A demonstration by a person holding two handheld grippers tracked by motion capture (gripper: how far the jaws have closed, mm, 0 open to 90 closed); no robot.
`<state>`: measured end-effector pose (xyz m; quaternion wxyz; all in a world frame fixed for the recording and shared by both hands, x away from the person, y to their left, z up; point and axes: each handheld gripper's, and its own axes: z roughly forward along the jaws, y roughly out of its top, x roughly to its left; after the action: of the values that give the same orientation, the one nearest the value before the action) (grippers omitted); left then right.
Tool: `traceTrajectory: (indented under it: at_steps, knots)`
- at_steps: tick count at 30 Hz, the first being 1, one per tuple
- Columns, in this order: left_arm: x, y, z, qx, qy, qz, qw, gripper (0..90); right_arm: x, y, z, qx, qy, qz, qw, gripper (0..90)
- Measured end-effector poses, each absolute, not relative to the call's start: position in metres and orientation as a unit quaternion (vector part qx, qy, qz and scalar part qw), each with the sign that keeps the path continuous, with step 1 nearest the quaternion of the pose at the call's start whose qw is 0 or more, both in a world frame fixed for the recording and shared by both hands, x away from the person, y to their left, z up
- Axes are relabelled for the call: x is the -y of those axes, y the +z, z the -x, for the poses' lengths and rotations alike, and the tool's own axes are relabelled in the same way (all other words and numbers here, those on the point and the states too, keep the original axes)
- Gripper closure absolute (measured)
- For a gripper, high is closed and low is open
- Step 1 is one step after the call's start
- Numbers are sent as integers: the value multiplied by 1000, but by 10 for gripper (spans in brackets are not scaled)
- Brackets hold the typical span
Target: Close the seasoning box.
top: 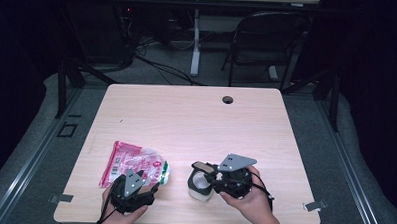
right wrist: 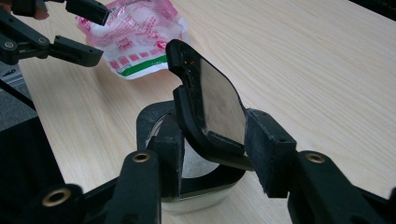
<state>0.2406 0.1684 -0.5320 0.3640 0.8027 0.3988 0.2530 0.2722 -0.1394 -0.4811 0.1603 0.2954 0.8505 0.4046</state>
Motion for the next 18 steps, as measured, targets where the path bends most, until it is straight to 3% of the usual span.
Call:
traceTrajectory:
  at_steps: [18]
  knots:
    - [-166, -532, -243, -395, 251, -805, 365, 341, 133, -486, -265, -860, 400, -271, 165, 516]
